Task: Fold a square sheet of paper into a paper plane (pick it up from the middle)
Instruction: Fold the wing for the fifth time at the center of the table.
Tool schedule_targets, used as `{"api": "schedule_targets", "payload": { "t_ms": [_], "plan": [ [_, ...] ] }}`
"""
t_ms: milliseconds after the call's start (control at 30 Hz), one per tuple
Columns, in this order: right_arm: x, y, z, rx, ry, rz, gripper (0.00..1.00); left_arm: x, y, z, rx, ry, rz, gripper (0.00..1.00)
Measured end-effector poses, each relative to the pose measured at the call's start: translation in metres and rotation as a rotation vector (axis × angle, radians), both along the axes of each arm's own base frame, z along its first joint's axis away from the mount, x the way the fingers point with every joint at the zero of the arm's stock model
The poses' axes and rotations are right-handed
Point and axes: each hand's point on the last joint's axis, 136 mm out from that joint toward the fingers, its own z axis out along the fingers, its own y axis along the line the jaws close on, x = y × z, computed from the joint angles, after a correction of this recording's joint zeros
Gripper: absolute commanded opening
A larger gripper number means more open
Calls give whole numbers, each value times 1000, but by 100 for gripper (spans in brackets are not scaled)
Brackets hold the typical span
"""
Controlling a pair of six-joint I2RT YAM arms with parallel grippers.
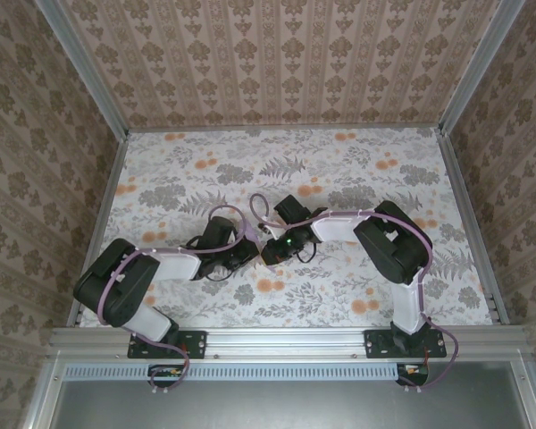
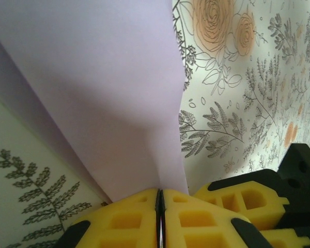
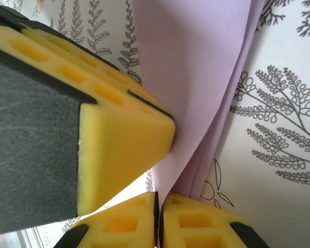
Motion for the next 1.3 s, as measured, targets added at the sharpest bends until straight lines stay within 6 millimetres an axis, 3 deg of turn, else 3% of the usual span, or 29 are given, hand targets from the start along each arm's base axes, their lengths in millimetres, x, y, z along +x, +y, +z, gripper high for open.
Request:
{"api": "schedule_targets", "payload": {
  "t_ms": [333,767,1033,1300],
  "plan": [
    [-5,-11,19,35,55,-46,22,0,0,-1,2,3,0,11],
    [-11,-15,14,16,97,-47,15,0,0,-1,3,3,1,10],
    [-16,-17,-1,-5,138,-39,10,0,0,-1,-1,10,8,11],
    [-16,-17,-1,-2,129,-26,15,0,0,-1,-3,15,14,10]
  ]
}}
